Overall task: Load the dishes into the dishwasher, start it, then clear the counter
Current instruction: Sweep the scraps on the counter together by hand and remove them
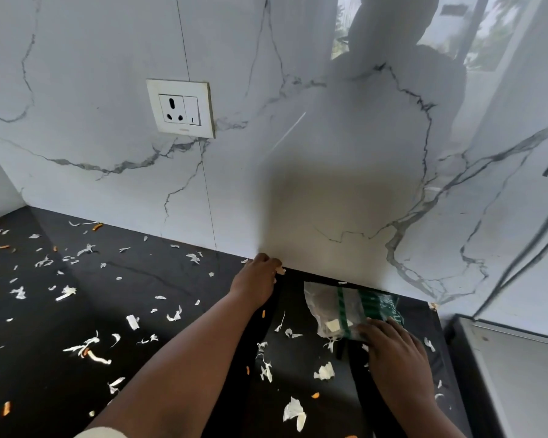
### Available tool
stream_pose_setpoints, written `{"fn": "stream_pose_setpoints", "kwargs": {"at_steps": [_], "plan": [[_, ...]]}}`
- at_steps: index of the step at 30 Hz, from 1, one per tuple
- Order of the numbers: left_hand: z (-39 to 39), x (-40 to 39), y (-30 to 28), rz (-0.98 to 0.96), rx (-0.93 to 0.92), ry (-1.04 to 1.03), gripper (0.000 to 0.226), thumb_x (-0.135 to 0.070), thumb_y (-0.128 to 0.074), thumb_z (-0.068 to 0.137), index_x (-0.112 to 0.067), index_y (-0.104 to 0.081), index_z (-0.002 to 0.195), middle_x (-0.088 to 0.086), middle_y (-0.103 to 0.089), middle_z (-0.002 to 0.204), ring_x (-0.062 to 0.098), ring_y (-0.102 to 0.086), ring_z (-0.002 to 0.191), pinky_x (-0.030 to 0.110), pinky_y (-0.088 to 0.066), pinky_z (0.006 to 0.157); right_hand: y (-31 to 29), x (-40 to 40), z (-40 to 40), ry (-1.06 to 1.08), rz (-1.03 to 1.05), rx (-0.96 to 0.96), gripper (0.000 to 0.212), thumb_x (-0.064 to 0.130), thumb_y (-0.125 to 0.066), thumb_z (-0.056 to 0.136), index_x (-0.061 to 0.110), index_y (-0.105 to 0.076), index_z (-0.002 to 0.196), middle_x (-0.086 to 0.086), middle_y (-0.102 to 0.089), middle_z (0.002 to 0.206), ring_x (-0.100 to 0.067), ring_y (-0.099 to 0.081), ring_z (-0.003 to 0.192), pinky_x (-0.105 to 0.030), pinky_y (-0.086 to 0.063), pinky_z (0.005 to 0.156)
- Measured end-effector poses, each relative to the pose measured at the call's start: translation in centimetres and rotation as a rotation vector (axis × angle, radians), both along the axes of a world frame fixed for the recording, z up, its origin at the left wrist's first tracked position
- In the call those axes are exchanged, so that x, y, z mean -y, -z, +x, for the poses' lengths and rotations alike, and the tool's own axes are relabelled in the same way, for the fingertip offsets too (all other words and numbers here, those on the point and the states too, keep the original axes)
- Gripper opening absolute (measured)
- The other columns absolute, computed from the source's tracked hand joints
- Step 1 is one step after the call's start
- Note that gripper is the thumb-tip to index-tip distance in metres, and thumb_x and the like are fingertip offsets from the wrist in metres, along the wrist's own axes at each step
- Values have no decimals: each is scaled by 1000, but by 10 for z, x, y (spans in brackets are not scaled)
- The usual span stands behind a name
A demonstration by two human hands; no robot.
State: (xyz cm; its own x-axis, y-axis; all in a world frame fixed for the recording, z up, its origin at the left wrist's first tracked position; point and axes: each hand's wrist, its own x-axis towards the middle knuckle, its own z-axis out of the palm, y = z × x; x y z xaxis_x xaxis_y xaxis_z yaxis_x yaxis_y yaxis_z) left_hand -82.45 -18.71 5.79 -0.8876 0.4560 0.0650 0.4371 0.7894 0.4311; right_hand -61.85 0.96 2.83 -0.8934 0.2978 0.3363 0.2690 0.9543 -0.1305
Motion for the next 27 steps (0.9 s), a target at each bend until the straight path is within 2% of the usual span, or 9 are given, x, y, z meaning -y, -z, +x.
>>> {"fn": "stream_pose_setpoints", "kwargs": {"at_steps": [3,6,10,13,16,21,27], "plan": [[14,10,-2,120,-28,-12,33,-16,-44,99,-24,-57,128,0,-48,131,21,-47,121,33,-44,94,-2,1,3,15,13,-63,36,6,-75,66,26,-74,95,4,-73,101,-29,-68,101,-48,-53,80],[31,30,1,168,-57,27,31,-20,-48,98,-26,-58,127,-4,-49,129,18,-52,117,33,-47,94,-8,11,8,14,46,-118,31,16,-59,68,26,-74,93,5,-73,99,-28,-68,99,-47,-53,79],[51,65,-2,139,-90,60,32,-20,-50,97,-26,-60,127,-4,-49,130,17,-52,117,32,-46,94,-22,31,22,-2,111,-158,28,17,-59,68,27,-74,91,5,-73,96,-27,-69,96,-45,-54,77],[69,92,-12,155,-119,62,32,-21,-50,97,-24,-60,128,-2,-50,130,18,-53,116,30,-45,94,-34,50,38,-16,183,-194,26,13,-70,70,27,-73,92,5,-73,96,-26,-70,95,-45,-54,77],[93,122,-21,185,-138,92,31,-20,-51,96,-22,-60,126,-2,-51,126,19,-55,114,31,-46,94,-45,78,58,-33,196,-213,41,9,-87,58,27,-73,92,5,-73,95,-24,-70,94,-44,-55,77],[148,181,-29,247,-168,132,32,-18,-50,98,-18,-59,128,-2,-50,127,15,-56,112,20,-40,93,-57,150,96,-37,195,-278,35,10,-83,60,28,-74,89,7,-73,92,-22,-70,91,-41,-55,76],[218,273,-20,180,-130,154,38,-26,-57,94,-24,-55,131,-8,-46,128,12,-51,117,30,-43,100,-53,240,139,-110,136,-262,44,8,-89,53,31,-73,87,11,-72,92,-21,-69,94,-38,-53,79]]}}
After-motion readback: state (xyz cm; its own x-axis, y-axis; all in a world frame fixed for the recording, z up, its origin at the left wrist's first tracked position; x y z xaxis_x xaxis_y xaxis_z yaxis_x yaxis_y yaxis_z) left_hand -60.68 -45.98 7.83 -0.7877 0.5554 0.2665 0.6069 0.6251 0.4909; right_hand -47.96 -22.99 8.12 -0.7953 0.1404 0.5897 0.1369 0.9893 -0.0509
